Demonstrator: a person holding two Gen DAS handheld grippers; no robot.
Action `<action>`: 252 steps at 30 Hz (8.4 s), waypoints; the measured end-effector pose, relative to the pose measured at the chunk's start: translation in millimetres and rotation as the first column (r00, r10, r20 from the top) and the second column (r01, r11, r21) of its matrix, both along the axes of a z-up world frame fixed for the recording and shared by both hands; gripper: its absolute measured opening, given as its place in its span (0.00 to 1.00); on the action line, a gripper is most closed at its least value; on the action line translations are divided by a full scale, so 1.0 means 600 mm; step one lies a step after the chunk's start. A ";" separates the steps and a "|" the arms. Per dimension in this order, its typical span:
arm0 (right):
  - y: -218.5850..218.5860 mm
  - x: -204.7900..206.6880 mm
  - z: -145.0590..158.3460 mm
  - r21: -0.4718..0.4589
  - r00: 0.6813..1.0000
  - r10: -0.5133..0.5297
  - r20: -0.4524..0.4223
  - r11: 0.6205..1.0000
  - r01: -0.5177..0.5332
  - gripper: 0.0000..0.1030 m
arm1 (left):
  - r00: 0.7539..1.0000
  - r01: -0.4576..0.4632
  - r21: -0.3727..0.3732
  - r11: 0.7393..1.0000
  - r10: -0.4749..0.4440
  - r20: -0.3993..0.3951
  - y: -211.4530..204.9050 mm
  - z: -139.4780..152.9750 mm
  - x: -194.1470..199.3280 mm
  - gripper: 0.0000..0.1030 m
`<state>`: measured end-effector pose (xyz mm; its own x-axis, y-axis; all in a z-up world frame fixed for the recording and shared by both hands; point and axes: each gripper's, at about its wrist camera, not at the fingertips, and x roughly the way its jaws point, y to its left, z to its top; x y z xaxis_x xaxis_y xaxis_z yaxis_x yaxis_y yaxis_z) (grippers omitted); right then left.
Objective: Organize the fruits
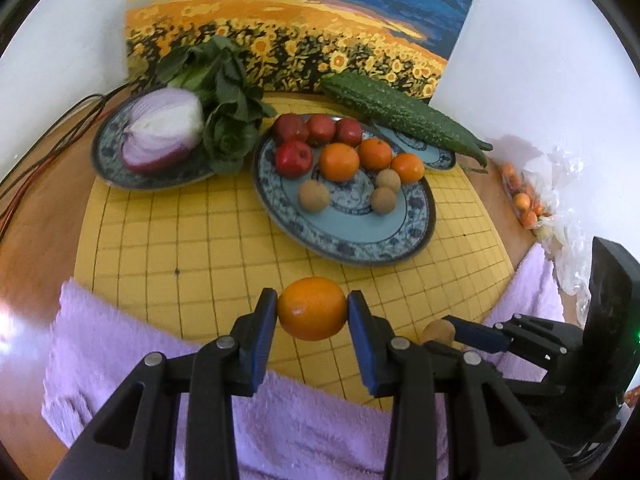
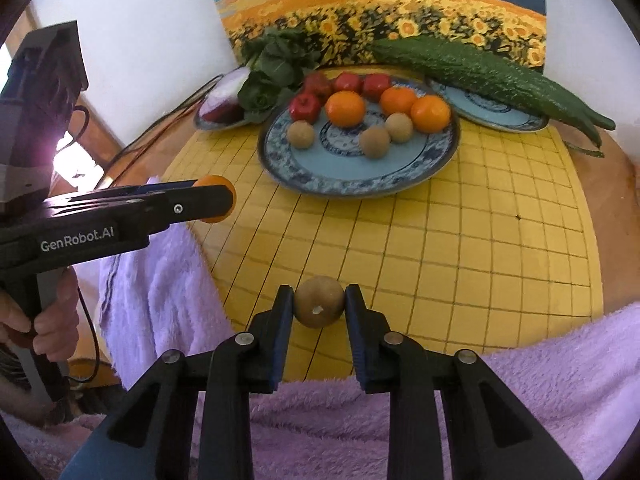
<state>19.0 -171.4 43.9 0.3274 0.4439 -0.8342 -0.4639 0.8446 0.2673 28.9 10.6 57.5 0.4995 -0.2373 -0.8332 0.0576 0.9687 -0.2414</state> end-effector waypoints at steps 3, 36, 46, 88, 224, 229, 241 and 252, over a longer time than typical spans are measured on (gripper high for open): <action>-0.007 0.009 0.011 0.007 0.999 -0.038 0.010 0.999 0.037 0.27 | 1.000 0.022 0.002 1.000 -0.022 0.002 -0.007 0.001 0.015 0.37; -0.002 0.158 0.031 -0.017 0.995 0.034 0.089 0.999 -0.032 0.26 | 1.000 -0.012 0.044 0.999 0.012 0.002 -0.062 -0.024 0.112 0.37; -0.007 0.176 0.020 -0.024 0.997 0.032 0.075 0.999 -0.030 0.27 | 1.000 -0.017 0.043 0.999 0.017 0.010 -0.066 -0.029 0.120 0.37; -0.049 0.122 -0.005 -0.134 0.994 -0.110 -0.016 0.985 0.107 0.70 | 0.990 -0.118 0.135 0.984 0.128 -0.063 -0.051 -0.057 0.040 0.63; -0.056 0.129 -0.026 -0.257 0.987 -0.153 0.056 0.953 0.162 1.00 | 0.986 -0.137 0.242 0.961 0.155 -0.058 -0.072 -0.069 0.052 0.74; -0.056 0.128 -0.025 -0.257 0.987 -0.153 0.056 0.953 0.163 1.00 | 0.986 -0.138 0.242 0.961 0.156 -0.057 -0.072 -0.069 0.052 0.74; -0.056 0.128 -0.025 -0.256 0.987 -0.153 0.059 0.953 0.163 1.00 | 0.986 -0.138 0.242 0.960 0.156 -0.057 -0.072 -0.069 0.052 0.74; -0.056 0.128 -0.024 -0.256 0.987 -0.152 0.060 0.953 0.163 1.00 | 0.986 -0.139 0.242 0.960 0.157 -0.057 -0.072 -0.069 0.051 0.74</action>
